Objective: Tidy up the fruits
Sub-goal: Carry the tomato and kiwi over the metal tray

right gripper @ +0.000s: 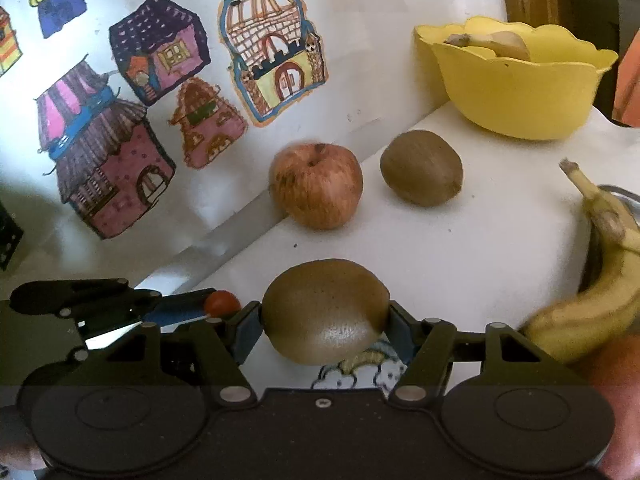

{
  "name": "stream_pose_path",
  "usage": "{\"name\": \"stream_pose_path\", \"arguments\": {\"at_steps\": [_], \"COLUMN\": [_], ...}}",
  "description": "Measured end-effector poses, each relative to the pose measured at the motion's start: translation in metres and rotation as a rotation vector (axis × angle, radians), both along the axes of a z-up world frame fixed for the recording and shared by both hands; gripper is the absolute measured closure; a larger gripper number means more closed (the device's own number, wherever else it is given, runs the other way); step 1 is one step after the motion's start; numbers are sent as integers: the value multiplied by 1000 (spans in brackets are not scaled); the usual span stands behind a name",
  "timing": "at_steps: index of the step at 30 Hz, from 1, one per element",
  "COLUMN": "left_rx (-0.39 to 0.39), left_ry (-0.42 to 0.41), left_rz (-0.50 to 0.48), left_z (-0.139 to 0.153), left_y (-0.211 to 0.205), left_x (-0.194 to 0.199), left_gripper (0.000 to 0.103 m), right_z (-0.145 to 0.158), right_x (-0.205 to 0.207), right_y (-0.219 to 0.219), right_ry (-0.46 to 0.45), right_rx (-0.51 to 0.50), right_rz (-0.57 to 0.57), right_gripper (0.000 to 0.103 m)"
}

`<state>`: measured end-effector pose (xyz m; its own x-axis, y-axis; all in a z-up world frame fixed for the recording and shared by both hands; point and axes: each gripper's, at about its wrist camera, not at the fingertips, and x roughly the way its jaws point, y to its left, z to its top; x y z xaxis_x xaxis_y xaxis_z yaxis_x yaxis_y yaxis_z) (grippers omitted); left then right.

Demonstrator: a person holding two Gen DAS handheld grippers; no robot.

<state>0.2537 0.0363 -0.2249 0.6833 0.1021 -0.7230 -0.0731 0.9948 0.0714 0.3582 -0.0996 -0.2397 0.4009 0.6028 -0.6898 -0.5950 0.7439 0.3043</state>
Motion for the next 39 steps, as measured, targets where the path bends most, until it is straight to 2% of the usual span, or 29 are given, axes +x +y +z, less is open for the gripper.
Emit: {"name": "stream_pose_path", "arguments": {"at_steps": [6,16,28,39], "left_rx": [-14,-31,-54,-63], "left_ry": [16,13,-24,-13], "left_rz": [-16,-65,-191,-313], "left_z": [1,12,30,21], "left_y": [-10,-41,-113,-180], "left_x": [-6,-22,-24,-13], "left_gripper": [77,77,77,77], "right_z": [5,32,51,45], "right_x": [-24,-70,-114,-117], "right_y": [-25,-77,-170,-241], "right_ry": [-1,-40,-43,-63], "right_rx": [19,60,26,14], "right_rz": [-40,-96,-255,-392], "right_gripper": [36,36,36,36]}}
